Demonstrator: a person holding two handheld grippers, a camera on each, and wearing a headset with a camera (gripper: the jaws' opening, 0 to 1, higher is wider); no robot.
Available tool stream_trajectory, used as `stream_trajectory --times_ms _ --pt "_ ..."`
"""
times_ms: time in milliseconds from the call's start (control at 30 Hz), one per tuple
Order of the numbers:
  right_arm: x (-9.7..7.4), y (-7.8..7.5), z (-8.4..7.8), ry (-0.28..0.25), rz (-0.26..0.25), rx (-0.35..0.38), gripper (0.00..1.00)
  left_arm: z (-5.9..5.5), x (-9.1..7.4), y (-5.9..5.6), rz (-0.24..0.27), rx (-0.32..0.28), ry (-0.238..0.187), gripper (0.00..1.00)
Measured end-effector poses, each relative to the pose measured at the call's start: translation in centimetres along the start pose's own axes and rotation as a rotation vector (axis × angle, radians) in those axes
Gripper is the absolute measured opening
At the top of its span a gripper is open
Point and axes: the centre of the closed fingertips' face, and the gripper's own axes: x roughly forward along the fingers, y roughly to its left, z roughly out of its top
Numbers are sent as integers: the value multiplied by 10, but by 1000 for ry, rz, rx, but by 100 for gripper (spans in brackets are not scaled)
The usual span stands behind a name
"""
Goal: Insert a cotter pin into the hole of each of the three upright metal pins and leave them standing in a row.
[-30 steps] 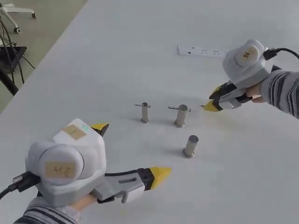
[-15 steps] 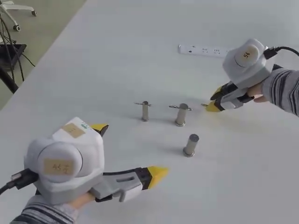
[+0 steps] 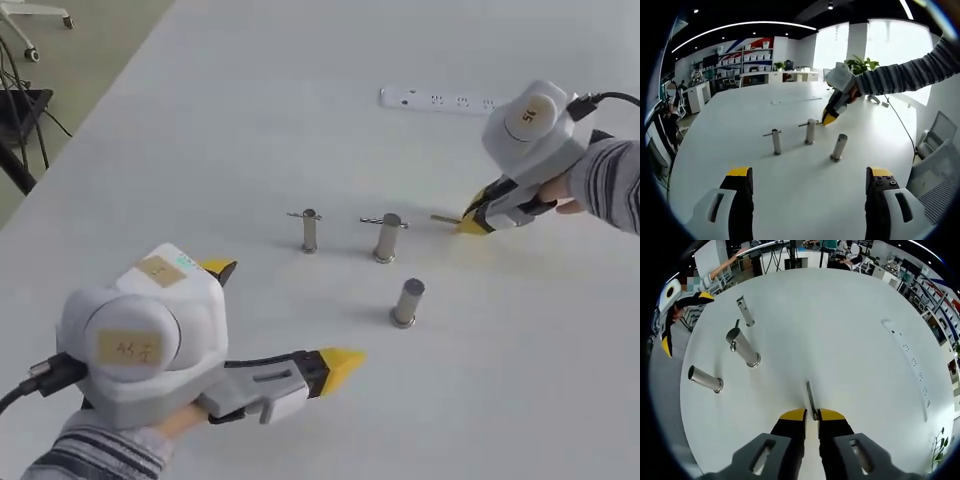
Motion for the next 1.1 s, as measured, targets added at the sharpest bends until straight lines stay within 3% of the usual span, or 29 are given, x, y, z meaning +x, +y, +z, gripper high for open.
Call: stream_trajectory --times_ms 100,567,800,967,1000,1100 --pt "0 2 1 2 9 -38 0 1 0 0 -1 -1 0 92" --pt "1 2 -1 30 -1 -83 0 -2 -3 0 -1 -5 8 89" --pt "-5 8 5 0 -1 -84 0 2 -8 2 -4 -2 3 84" --pt "-19 11 17 -47 -24 -80 0 2 -10 2 1 -5 0 82" --pt "-24 13 20 -59 -27 -80 0 0 -11 2 -6 -12 23 80" --pt "-34 16 26 -78 -43 -105 0 6 -10 1 -22 -25 4 78"
